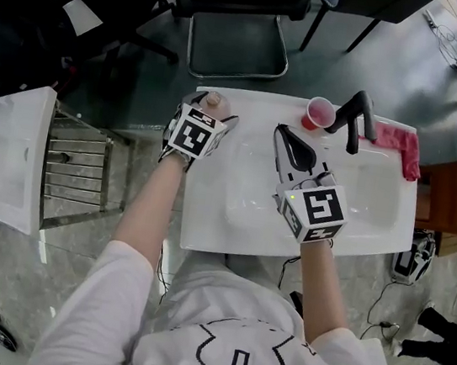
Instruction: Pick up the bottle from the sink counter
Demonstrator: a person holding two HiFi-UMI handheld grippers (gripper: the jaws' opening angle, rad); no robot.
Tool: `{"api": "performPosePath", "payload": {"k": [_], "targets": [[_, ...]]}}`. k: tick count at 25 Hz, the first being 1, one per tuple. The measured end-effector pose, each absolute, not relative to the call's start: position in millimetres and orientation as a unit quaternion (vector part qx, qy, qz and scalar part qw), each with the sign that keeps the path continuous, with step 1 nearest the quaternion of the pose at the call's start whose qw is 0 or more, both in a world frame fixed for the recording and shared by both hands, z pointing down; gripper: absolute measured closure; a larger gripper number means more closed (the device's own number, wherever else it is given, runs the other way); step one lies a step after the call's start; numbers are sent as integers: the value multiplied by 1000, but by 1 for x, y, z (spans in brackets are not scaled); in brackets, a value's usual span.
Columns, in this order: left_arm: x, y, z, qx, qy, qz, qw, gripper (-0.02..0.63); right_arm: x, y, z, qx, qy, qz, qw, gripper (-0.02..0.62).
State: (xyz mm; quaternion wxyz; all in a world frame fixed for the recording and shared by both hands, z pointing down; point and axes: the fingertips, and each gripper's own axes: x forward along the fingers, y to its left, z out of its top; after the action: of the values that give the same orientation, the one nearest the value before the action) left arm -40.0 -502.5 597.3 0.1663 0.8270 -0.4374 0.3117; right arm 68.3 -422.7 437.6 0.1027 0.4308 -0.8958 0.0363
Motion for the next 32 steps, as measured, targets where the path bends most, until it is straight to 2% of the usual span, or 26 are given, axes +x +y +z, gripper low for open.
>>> {"api": "performPosePath", "payload": {"k": [17,32], "targets": [[-44,-483,506,847,-447,257,129,204,72,-413,379,445,-891,0,94,566],[-38,-450,406,862,-456,212,67,204,88,-401,313,491,-870,-19,45,566]]}}
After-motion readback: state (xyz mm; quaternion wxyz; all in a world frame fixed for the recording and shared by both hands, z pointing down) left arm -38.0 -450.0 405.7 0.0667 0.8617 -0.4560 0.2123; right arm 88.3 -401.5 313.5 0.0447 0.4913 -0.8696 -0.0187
